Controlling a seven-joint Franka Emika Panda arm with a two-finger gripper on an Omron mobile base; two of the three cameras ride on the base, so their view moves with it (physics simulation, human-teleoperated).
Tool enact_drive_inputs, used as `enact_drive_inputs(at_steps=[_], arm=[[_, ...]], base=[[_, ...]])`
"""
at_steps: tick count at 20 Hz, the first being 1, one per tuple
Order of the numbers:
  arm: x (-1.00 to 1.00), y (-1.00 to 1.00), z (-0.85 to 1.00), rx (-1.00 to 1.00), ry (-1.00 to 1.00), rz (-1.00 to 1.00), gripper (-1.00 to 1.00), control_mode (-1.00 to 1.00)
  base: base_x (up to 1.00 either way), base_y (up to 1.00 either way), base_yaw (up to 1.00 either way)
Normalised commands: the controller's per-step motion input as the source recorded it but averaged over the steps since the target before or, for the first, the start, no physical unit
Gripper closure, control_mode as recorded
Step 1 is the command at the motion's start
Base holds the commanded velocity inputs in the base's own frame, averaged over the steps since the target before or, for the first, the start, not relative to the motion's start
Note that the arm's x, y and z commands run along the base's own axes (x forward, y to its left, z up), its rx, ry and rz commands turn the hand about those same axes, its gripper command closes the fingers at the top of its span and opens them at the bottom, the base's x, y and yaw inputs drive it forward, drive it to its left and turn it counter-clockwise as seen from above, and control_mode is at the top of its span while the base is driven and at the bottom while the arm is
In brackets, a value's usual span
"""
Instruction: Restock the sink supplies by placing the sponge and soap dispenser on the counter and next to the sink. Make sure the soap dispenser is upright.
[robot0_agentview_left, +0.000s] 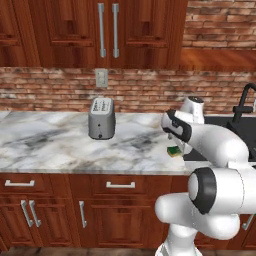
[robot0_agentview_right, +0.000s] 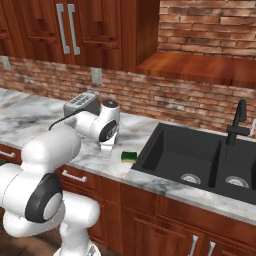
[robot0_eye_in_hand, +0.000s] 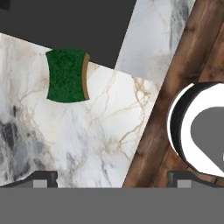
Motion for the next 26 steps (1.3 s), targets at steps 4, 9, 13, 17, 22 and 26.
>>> enact_drive_inputs(at_steps=[4, 9, 13, 17, 22, 26], arm=[[-0.41, 0.01, 0.22, 0.00, -0.04, -0.01, -1.00, -1.00], [-0.25, 0.00, 0.14, 0.00, 0.00, -0.02, -1.00, -1.00], [-0.19, 0.00, 0.08, 0.00, 0.00, -0.04, -1.00, -1.00], [-0.27, 0.00, 0.01, 0.00, 0.00, -0.06, -1.00, -1.00], [-0.37, 0.00, 0.07, 0.00, 0.00, -0.07, -1.00, -1.00], [-0.42, 0.00, 0.12, 0.00, 0.00, -0.07, -1.00, -1.00]], base=[[0.00, 0.00, 0.00], [0.00, 0.00, 0.00], [0.00, 0.00, 0.00], [0.00, 0.00, 0.00], [0.00, 0.00, 0.00], [0.00, 0.00, 0.00]])
